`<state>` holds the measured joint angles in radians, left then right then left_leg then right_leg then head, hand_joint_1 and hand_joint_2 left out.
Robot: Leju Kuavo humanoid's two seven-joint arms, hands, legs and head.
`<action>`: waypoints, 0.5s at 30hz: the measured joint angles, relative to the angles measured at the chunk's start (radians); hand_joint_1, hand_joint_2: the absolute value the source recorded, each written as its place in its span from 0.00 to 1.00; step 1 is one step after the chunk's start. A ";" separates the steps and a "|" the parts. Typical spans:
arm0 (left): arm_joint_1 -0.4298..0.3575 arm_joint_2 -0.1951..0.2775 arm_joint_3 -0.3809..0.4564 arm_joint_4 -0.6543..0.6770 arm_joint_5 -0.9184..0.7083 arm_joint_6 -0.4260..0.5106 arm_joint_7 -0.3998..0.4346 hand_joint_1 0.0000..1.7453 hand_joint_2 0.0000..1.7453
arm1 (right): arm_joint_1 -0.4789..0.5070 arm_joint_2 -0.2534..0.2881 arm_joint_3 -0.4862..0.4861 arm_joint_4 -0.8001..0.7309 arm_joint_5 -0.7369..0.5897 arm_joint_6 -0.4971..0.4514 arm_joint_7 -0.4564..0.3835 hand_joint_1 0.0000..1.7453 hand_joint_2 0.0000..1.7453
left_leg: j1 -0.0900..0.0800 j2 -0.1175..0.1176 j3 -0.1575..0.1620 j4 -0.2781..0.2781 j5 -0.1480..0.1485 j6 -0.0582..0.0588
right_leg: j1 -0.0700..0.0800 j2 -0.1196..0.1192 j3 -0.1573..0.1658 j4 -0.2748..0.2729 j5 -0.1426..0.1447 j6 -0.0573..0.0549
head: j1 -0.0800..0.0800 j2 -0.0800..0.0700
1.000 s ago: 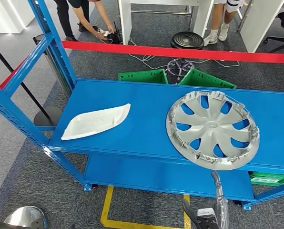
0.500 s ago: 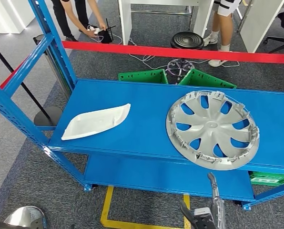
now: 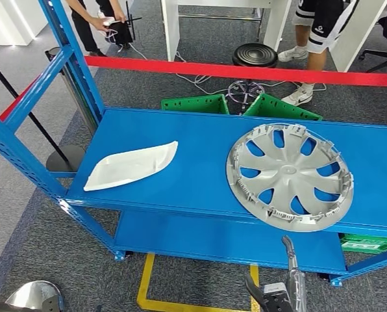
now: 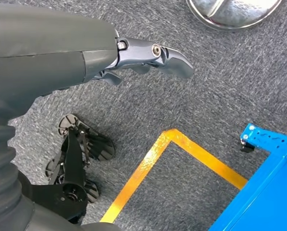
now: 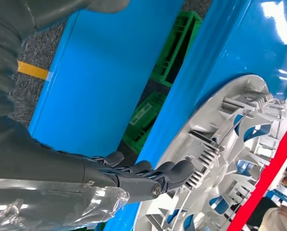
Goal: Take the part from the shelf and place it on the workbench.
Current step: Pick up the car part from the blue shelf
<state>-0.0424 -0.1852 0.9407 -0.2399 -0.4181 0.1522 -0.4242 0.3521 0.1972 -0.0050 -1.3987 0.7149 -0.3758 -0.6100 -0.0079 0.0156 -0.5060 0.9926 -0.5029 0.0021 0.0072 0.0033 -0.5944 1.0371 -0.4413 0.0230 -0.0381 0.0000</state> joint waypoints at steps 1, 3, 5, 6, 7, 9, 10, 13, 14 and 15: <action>0.000 0.000 0.000 0.000 0.000 0.000 0.000 0.00 1.00 | 0.000 0.000 0.000 0.000 0.000 0.000 0.000 0.00 1.00 | 0.000 0.000 0.000 0.000 0.000 0.000 | 0.000 0.000 0.000 0.000 0.000 0.000 | 0.000 0.000; 0.000 0.000 -0.001 0.000 0.000 0.000 0.000 0.00 1.00 | 0.000 0.000 0.000 0.000 0.000 0.000 0.000 0.00 1.00 | 0.000 0.000 0.000 0.000 0.000 0.000 | 0.000 0.000 0.000 0.000 0.000 0.000 | 0.000 0.000; 0.000 0.001 -0.001 0.000 0.000 0.000 0.000 0.00 1.00 | 0.000 0.000 0.000 0.000 0.000 0.000 0.000 0.00 1.00 | 0.000 0.000 0.000 0.000 0.000 0.000 | 0.000 0.000 0.000 0.000 0.000 0.000 | 0.000 0.000; 0.000 0.001 -0.001 0.000 0.000 0.000 0.000 0.00 1.00 | 0.000 0.000 0.000 0.000 0.000 0.000 0.000 0.00 1.00 | 0.000 0.000 0.000 0.000 0.000 0.000 | 0.000 0.000 0.000 0.000 0.000 0.000 | 0.000 0.000; 0.000 0.001 -0.001 0.000 0.000 0.000 0.000 0.00 1.00 | 0.000 0.000 0.000 0.000 0.000 0.000 0.000 0.00 1.00 | 0.000 0.000 0.000 0.000 0.000 0.000 | 0.000 0.000 0.000 0.000 0.000 0.000 | 0.000 0.000; 0.000 0.001 -0.001 0.000 0.000 0.000 0.000 0.00 1.00 | 0.000 0.000 0.000 0.000 0.000 0.000 0.000 0.00 1.00 | 0.000 0.000 0.000 0.000 0.000 0.000 | 0.000 0.000 0.000 0.000 0.000 0.000 | 0.000 0.000; 0.000 0.001 -0.001 0.000 0.000 0.000 0.000 0.00 1.00 | 0.000 0.000 0.000 0.000 0.000 0.000 0.000 0.00 1.00 | 0.000 0.000 0.000 0.000 0.000 0.000 | 0.000 0.000 0.000 0.000 0.000 0.000 | 0.000 0.000; 0.000 0.001 -0.002 0.000 -0.006 0.005 0.004 0.00 1.00 | 0.000 0.000 -0.001 -0.003 0.019 -0.016 -0.008 0.00 1.00 | 0.000 0.000 0.000 0.000 0.000 0.000 | 0.000 0.000 0.000 0.000 0.000 0.000 | 0.000 0.000; 0.000 0.001 -0.003 0.000 -0.016 0.013 0.011 0.00 1.00 | 0.002 0.005 -0.003 -0.020 0.062 -0.048 -0.022 0.00 1.00 | 0.000 0.000 -0.001 0.000 0.000 0.000 | 0.000 0.000 0.000 0.000 0.000 0.000 | 0.000 0.000; 0.000 0.001 -0.006 0.000 -0.028 0.024 0.020 0.00 1.00 | 0.005 0.015 -0.006 -0.059 0.144 -0.109 -0.041 0.00 1.00 | 0.000 0.000 -0.001 0.000 0.000 0.000 | -0.001 0.000 0.000 0.000 0.000 0.000 | 0.000 0.000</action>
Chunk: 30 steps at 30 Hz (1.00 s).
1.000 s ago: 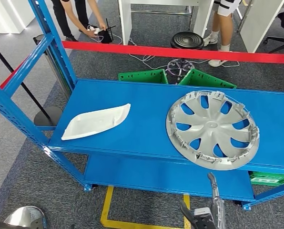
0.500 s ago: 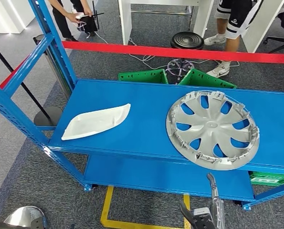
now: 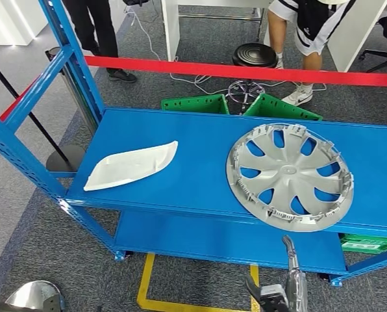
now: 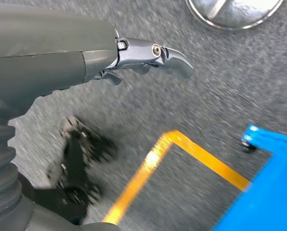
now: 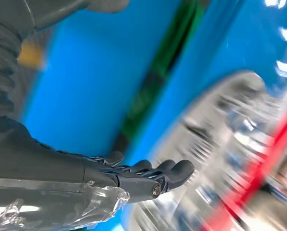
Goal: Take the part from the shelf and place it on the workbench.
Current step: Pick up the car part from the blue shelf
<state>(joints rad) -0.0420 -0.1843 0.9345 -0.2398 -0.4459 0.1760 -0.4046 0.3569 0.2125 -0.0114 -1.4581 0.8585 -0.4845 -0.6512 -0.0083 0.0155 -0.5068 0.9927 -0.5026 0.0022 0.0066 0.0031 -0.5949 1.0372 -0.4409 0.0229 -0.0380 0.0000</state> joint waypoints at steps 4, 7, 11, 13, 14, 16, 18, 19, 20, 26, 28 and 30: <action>-0.002 0.001 -0.014 0.001 -0.029 0.025 0.020 0.00 1.00 | -0.009 0.056 -0.012 -0.199 0.371 -0.217 -0.047 0.00 1.00 | 0.000 0.001 0.002 0.000 0.001 0.000 | 0.001 0.002 0.000 0.000 0.001 -0.001 | 0.000 0.000; -0.004 0.001 -0.021 0.004 -0.035 0.029 0.023 0.00 1.00 | -0.004 0.067 -0.020 -0.287 0.388 -0.220 -0.045 0.00 1.00 | 0.000 0.001 0.001 0.000 0.001 0.000 | 0.000 0.000 0.000 0.000 0.001 -0.001 | 0.000 0.000; -0.005 0.002 -0.021 0.005 -0.039 0.033 0.027 0.00 1.00 | 0.003 0.070 -0.028 -0.367 0.378 -0.219 -0.045 0.00 1.00 | 0.000 0.001 0.000 0.000 0.001 0.000 | 0.000 0.002 0.000 0.000 0.001 -0.001 | 0.000 0.000; -0.005 0.002 -0.021 0.006 -0.041 0.033 0.028 0.00 1.00 | 0.005 0.071 -0.031 -0.392 0.378 -0.219 -0.046 0.00 1.00 | 0.000 0.001 0.000 0.000 0.001 0.000 | 0.000 0.001 0.000 0.000 0.001 -0.001 | 0.000 0.000; -0.005 0.002 -0.021 0.006 -0.042 0.033 0.029 0.00 1.00 | 0.007 0.072 -0.033 -0.401 0.378 -0.219 -0.046 0.00 1.00 | 0.000 0.001 0.000 0.000 0.001 0.000 | 0.000 0.001 0.000 0.000 0.001 0.000 | 0.000 0.000; -0.005 0.003 -0.021 0.006 -0.045 0.033 0.030 0.00 1.00 | 0.009 0.073 -0.037 -0.415 0.378 -0.219 -0.046 0.00 1.00 | 0.000 0.001 0.000 0.000 0.001 0.001 | 0.000 0.002 0.000 0.000 0.001 0.000 | 0.000 0.000; -0.005 0.003 -0.021 0.007 -0.047 0.033 0.032 0.00 1.00 | 0.011 0.074 -0.041 -0.423 0.380 -0.218 -0.046 0.00 1.00 | 0.000 0.001 0.000 0.000 0.001 0.001 | 0.000 0.002 0.000 0.000 0.001 0.000 | 0.000 0.000; -0.005 0.003 -0.021 0.007 -0.049 0.033 0.033 0.00 1.00 | 0.012 0.075 -0.042 -0.423 0.383 -0.218 -0.044 0.00 1.00 | 0.000 0.001 0.000 0.000 0.001 0.000 | 0.000 0.002 0.000 0.000 0.001 0.000 | 0.000 0.000; -0.005 0.003 -0.021 0.007 -0.053 0.032 0.034 0.00 1.00 | 0.013 0.075 -0.043 -0.420 0.387 -0.217 -0.035 0.00 1.00 | 0.000 0.001 0.000 0.000 0.001 0.000 | 0.000 0.002 0.000 0.000 0.001 0.000 | 0.000 0.000; -0.006 0.002 -0.021 0.008 -0.080 0.022 0.037 0.00 1.00 | 0.016 0.069 -0.036 -0.278 0.405 -0.215 0.043 0.00 1.00 | 0.000 0.001 0.000 0.000 0.001 0.000 | 0.000 0.002 0.000 0.000 0.001 -0.001 | 0.000 0.000; -0.006 0.002 -0.021 0.008 -0.081 0.020 0.037 0.00 1.00 | 0.015 0.067 -0.035 -0.239 0.407 -0.215 0.048 0.00 1.00 | 0.000 0.001 0.000 0.000 0.001 0.000 | 0.000 0.002 0.000 0.000 0.001 -0.001 | 0.000 0.000; -0.006 0.002 -0.021 0.008 -0.082 0.019 0.037 0.00 1.00 | 0.015 0.067 -0.034 -0.214 0.407 -0.215 0.050 0.00 1.00 | 0.000 0.001 0.000 0.000 0.001 0.000 | 0.000 0.002 0.000 0.000 0.001 -0.001 | 0.000 0.000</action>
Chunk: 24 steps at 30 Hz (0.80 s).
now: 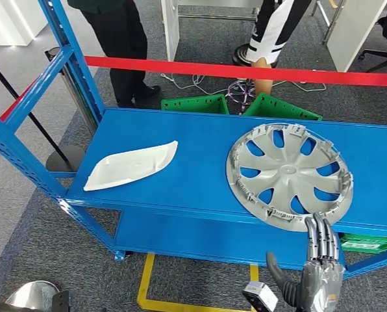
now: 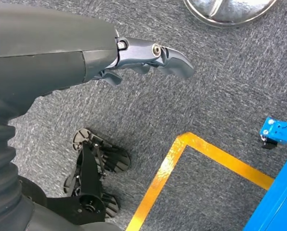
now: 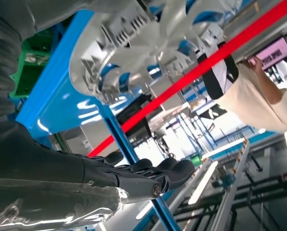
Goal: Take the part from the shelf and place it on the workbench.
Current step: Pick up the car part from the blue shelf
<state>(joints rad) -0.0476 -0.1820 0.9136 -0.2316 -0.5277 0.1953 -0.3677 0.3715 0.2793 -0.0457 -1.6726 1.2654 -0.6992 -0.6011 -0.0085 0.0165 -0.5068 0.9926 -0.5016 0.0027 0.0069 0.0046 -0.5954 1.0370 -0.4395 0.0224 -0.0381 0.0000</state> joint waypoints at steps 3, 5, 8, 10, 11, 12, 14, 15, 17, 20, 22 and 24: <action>0.000 0.000 0.000 0.000 -0.002 -0.001 0.000 0.00 1.00 | -0.001 0.000 0.000 0.027 0.002 0.000 0.006 0.00 1.00 | 0.000 0.000 0.000 0.000 0.000 0.000 | 0.000 0.000 0.000 0.000 0.000 0.000 | 0.000 0.000; 0.000 0.000 0.000 0.000 -0.007 -0.002 0.000 0.00 1.00 | -0.004 -0.004 0.004 0.047 0.002 0.001 0.038 0.00 1.00 | 0.000 0.000 0.000 0.000 0.000 0.000 | 0.000 0.000 0.000 0.000 0.000 0.000 | 0.000 0.000; 0.000 0.001 0.000 0.001 -0.023 -0.011 0.000 0.00 1.00 | -0.027 -0.056 0.054 0.119 -0.029 0.008 0.198 0.00 1.00 | 0.000 0.000 0.000 0.000 0.000 0.000 | 0.000 0.000 0.000 0.000 0.000 0.000 | 0.000 0.000; -0.001 0.002 0.000 0.001 -0.035 -0.017 0.000 0.00 1.00 | -0.049 -0.114 0.111 0.175 -0.062 0.014 0.296 0.00 1.00 | -0.001 0.000 0.000 0.000 0.000 0.000 | -0.001 0.000 0.000 0.000 0.000 0.000 | 0.000 0.000; -0.001 0.003 0.000 0.001 -0.039 -0.019 0.000 0.00 1.00 | -0.060 -0.142 0.139 0.200 -0.073 0.016 0.323 0.00 1.00 | -0.001 0.000 0.000 0.000 0.000 0.000 | -0.001 0.000 0.000 0.000 0.001 0.001 | 0.000 0.000; -0.001 0.004 0.000 0.001 -0.042 -0.021 0.000 0.00 1.00 | -0.072 -0.165 0.164 0.222 -0.079 0.019 0.338 0.00 1.00 | -0.001 0.000 0.000 0.000 0.000 0.000 | -0.001 0.000 0.000 0.000 0.001 0.001 | 0.000 0.000; -0.001 0.006 0.000 0.001 -0.047 -0.023 0.000 0.00 1.00 | -0.095 -0.204 0.206 0.257 -0.083 0.027 0.363 0.00 1.00 | -0.001 0.000 0.000 0.000 0.000 0.000 | -0.001 0.000 0.000 0.000 0.001 0.001 | 0.000 0.000; -0.001 0.007 0.000 0.001 -0.049 -0.024 0.000 0.00 1.00 | -0.105 -0.221 0.223 0.270 -0.084 0.029 0.373 0.00 1.00 | -0.001 0.000 0.000 0.000 0.000 0.000 | -0.001 0.000 0.000 0.000 0.001 0.001 | 0.000 0.000; -0.002 0.009 0.000 0.001 -0.050 -0.025 0.000 0.00 1.00 | -0.119 -0.246 0.250 0.288 -0.084 0.032 0.384 0.00 1.00 | -0.001 0.000 0.000 0.000 0.000 0.000 | -0.001 0.000 0.000 0.000 0.001 0.001 | 0.000 0.000; -0.002 0.009 0.000 0.001 -0.051 -0.025 0.000 0.00 1.00 | -0.131 -0.270 0.274 0.307 -0.083 0.033 0.389 0.00 1.00 | -0.001 0.000 0.000 0.000 0.000 0.000 | -0.001 0.000 0.000 0.000 0.001 0.001 | 0.000 0.000; -0.002 0.010 0.000 0.001 -0.054 -0.025 0.000 0.00 1.00 | -0.138 -0.284 0.287 0.316 -0.077 0.036 0.404 0.00 1.00 | -0.001 0.000 0.000 0.000 0.000 0.000 | -0.001 0.000 -0.001 0.000 0.001 0.001 | 0.000 0.000; -0.002 0.010 0.000 0.001 -0.061 -0.025 0.000 0.00 1.00 | -0.147 -0.301 0.303 0.324 -0.059 0.046 0.434 0.00 1.00 | -0.001 0.000 0.000 0.000 0.000 0.000 | -0.001 0.000 0.000 0.000 0.001 0.001 | 0.000 0.000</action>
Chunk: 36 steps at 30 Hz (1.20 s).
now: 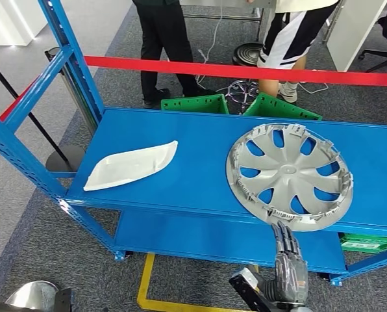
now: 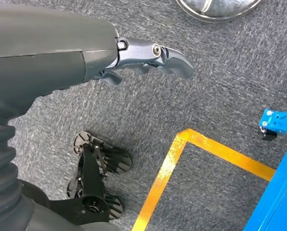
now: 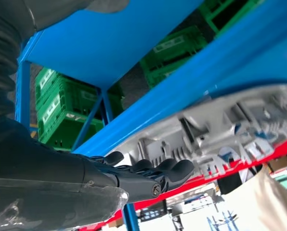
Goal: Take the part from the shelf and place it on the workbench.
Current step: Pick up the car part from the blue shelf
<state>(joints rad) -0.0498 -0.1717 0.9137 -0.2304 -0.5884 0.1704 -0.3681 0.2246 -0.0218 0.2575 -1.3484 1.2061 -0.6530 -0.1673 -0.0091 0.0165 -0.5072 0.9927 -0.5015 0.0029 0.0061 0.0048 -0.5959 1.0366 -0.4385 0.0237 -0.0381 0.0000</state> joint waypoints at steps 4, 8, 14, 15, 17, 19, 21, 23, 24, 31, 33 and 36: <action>-0.001 0.004 0.000 0.000 -0.012 -0.002 0.000 0.00 1.00 | -0.026 -0.038 0.029 0.019 0.033 0.036 0.048 0.00 1.00 | 0.000 0.000 0.000 0.000 0.000 0.000 | 0.000 0.000 0.000 0.000 0.000 0.000 | 0.000 0.000; -0.002 0.008 0.000 0.001 -0.020 -0.006 0.000 0.00 1.00 | -0.052 -0.068 0.048 0.036 0.044 0.058 0.066 0.00 1.00 | -0.001 0.000 0.001 0.000 0.000 0.000 | -0.001 0.000 0.000 0.000 0.000 0.000 | 0.000 0.000; -0.002 0.008 0.000 0.001 -0.021 -0.006 0.000 0.00 1.00 | -0.064 -0.084 0.057 0.049 0.046 0.061 0.070 0.00 1.00 | -0.001 0.000 0.001 0.000 0.000 0.001 | -0.001 0.000 -0.001 0.000 0.000 0.000 | 0.000 0.000; -0.002 0.009 0.000 0.001 -0.022 -0.006 0.000 0.00 1.00 | -0.065 -0.085 0.058 0.051 0.046 0.062 0.071 0.00 1.00 | -0.001 0.000 0.001 0.000 0.000 0.001 | 0.000 0.000 -0.001 0.000 0.000 0.000 | 0.000 0.000; -0.002 0.009 0.000 0.001 -0.025 -0.007 0.000 0.00 1.00 | -0.067 -0.088 0.062 0.054 0.053 0.066 0.077 0.00 1.00 | 0.000 0.000 0.000 0.000 0.000 0.001 | 0.000 0.000 -0.001 0.000 0.000 0.000 | 0.000 0.000; -0.002 0.010 0.000 0.001 -0.030 -0.008 0.000 0.00 1.00 | -0.073 -0.091 0.066 0.058 0.069 0.071 0.089 0.00 1.00 | 0.000 0.000 0.000 0.000 0.000 0.001 | 0.000 0.000 -0.001 0.000 0.000 0.000 | 0.000 0.000; -0.002 0.010 0.000 0.001 -0.035 -0.008 0.000 0.00 1.00 | -0.080 -0.095 0.070 0.061 0.097 0.069 0.107 0.00 1.00 | -0.001 0.000 0.000 0.000 0.000 0.001 | 0.000 0.000 -0.001 0.000 0.000 0.000 | 0.000 0.000; -0.002 0.010 0.000 0.001 -0.039 -0.008 0.000 0.00 1.00 | -0.085 -0.097 0.072 0.063 0.135 0.057 0.129 0.00 1.00 | -0.001 0.000 0.000 0.000 0.001 0.001 | -0.001 0.000 -0.001 0.000 0.001 0.000 | 0.000 0.000; -0.002 0.010 0.001 0.001 -0.040 -0.007 0.000 0.00 1.00 | -0.085 -0.097 0.072 0.063 0.156 0.048 0.140 0.00 1.00 | -0.001 0.000 0.001 0.000 0.001 0.001 | -0.001 0.000 -0.001 0.000 0.001 0.000 | 0.000 0.000; -0.002 0.010 0.008 0.002 -0.041 0.004 0.003 0.00 1.00 | -0.052 -0.104 0.105 -0.028 0.343 -0.030 0.229 0.00 1.00 | -0.001 0.000 0.000 0.000 0.001 0.001 | -0.001 0.000 -0.001 0.000 0.001 0.000 | 0.000 0.000; -0.002 0.010 0.014 0.002 -0.041 0.006 0.004 0.00 1.00 | -0.043 -0.117 0.129 -0.076 0.359 -0.039 0.256 0.00 1.00 | -0.001 0.000 0.000 0.000 0.001 0.001 | 0.000 0.000 -0.002 0.000 0.001 0.000 | 0.000 0.000; -0.003 0.010 0.023 0.002 -0.042 0.010 0.005 0.00 1.00 | -0.033 -0.145 0.170 -0.134 0.364 -0.039 0.286 0.00 1.00 | -0.001 0.000 0.000 0.000 0.001 0.001 | -0.001 0.000 -0.001 0.000 0.001 0.000 | 0.000 0.000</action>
<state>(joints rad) -0.0523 -0.1614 0.9365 -0.2287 -0.6301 0.1801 -0.3627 0.1920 -0.1667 0.4273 -1.4821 1.5698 -0.6924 0.1187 -0.0097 0.0166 -0.5075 0.9927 -0.5010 0.0037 0.0056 0.0047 -0.5974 1.0366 -0.4379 0.0241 -0.0381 0.0000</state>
